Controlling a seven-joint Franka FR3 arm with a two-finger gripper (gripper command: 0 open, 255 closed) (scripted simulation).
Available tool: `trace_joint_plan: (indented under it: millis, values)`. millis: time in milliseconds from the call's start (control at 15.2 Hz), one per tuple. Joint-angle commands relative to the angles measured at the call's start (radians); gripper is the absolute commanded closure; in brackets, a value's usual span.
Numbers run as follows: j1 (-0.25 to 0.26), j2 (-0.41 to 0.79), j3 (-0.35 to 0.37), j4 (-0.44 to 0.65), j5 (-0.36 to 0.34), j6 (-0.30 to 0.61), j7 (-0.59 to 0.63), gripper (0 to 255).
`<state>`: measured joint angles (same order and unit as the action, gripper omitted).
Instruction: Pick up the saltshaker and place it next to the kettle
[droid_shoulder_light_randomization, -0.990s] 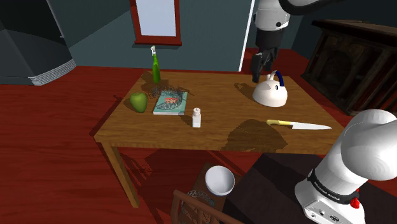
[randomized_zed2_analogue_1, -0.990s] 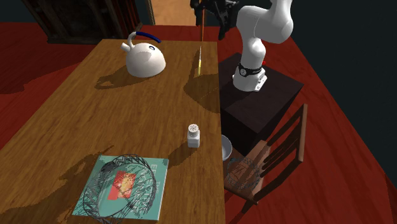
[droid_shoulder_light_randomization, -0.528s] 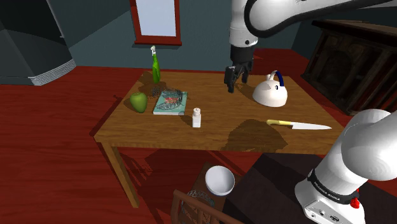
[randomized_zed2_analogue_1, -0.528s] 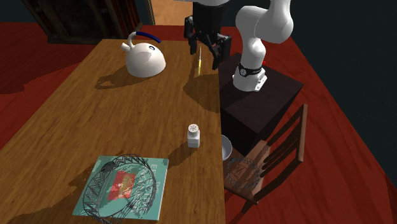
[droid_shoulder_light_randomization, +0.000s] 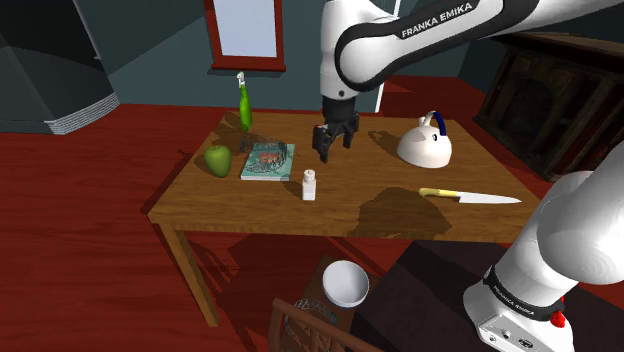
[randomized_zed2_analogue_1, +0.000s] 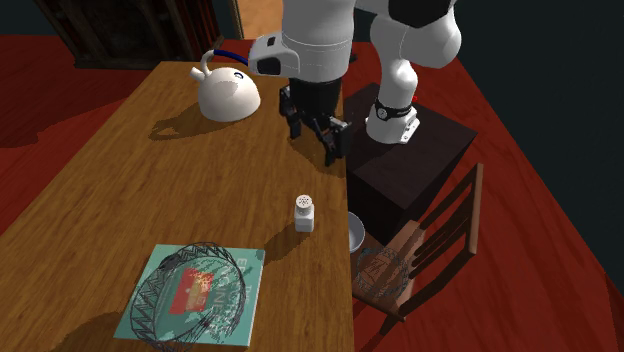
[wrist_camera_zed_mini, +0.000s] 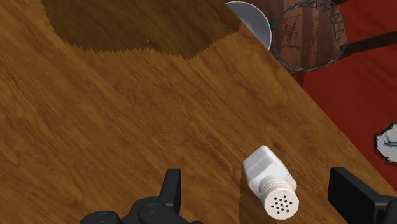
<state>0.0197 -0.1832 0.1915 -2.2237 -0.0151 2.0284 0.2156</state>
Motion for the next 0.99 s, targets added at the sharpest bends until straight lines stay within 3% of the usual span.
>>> trace_joint_plan:
  millis: [0,264,924]
  values:
    - [0.005,0.065,0.010,0.033,0.001,0.038,0.021,0]
    - [0.016,0.208,0.027,0.125,-0.008,0.101,0.063,0]
    - [0.017,0.257,0.026,0.075,-0.022,0.198,0.073,0]
